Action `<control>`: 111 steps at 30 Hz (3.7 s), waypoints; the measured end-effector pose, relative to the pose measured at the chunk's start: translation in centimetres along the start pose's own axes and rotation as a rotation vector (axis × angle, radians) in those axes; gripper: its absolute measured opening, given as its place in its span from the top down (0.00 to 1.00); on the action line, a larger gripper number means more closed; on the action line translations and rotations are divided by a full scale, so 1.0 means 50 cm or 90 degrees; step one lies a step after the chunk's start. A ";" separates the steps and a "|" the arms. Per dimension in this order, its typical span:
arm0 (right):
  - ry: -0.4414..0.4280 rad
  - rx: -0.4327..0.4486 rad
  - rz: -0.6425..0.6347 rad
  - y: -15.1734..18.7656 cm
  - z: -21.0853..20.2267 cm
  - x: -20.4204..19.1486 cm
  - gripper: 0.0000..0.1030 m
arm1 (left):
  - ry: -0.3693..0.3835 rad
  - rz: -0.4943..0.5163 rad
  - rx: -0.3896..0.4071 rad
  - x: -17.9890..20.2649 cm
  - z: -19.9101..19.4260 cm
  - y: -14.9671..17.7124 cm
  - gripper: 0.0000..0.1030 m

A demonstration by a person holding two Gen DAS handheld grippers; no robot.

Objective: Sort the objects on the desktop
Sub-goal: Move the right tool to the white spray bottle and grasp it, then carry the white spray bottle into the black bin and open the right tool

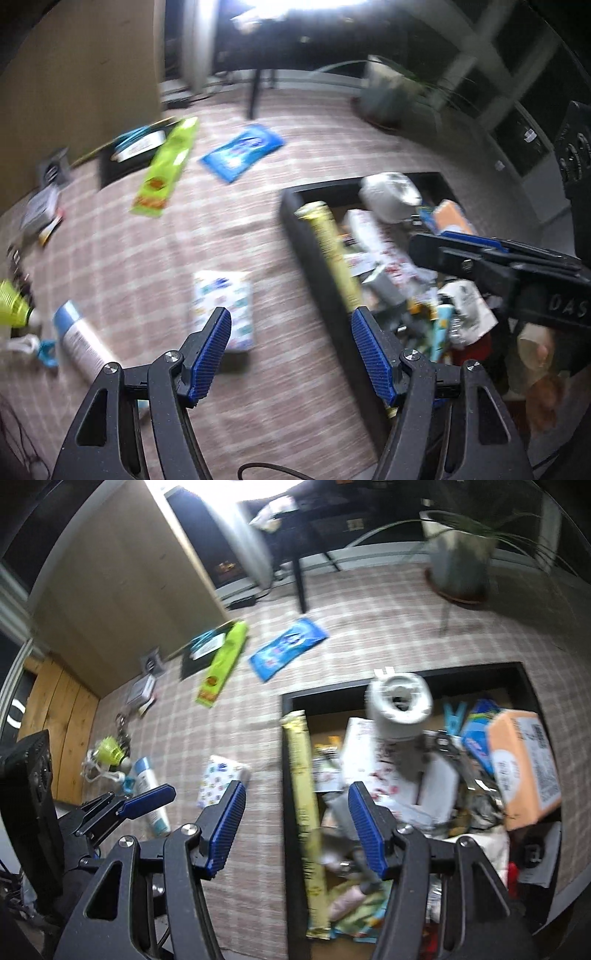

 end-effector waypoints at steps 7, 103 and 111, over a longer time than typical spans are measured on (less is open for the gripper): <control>-0.020 -0.028 -0.055 0.003 0.055 -0.098 0.44 | -0.061 -0.089 0.011 -0.139 -0.026 0.073 0.36; -0.058 -0.043 0.153 0.169 -0.049 0.150 0.59 | 0.198 0.132 -0.034 0.310 0.037 0.060 0.53; -0.037 -0.012 0.188 0.164 -0.064 0.178 0.53 | 0.176 0.156 -0.036 0.298 0.025 0.085 0.48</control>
Point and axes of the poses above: each gripper's, at about its wrist camera, not at the fingertips, and z roughly the way its jaws point, x to its right, y to its underside, the point moved 3 cm from there along z, roughly the way its jaws point, and after that the axes turned 4 degrees about z, right-handed, at the moved point
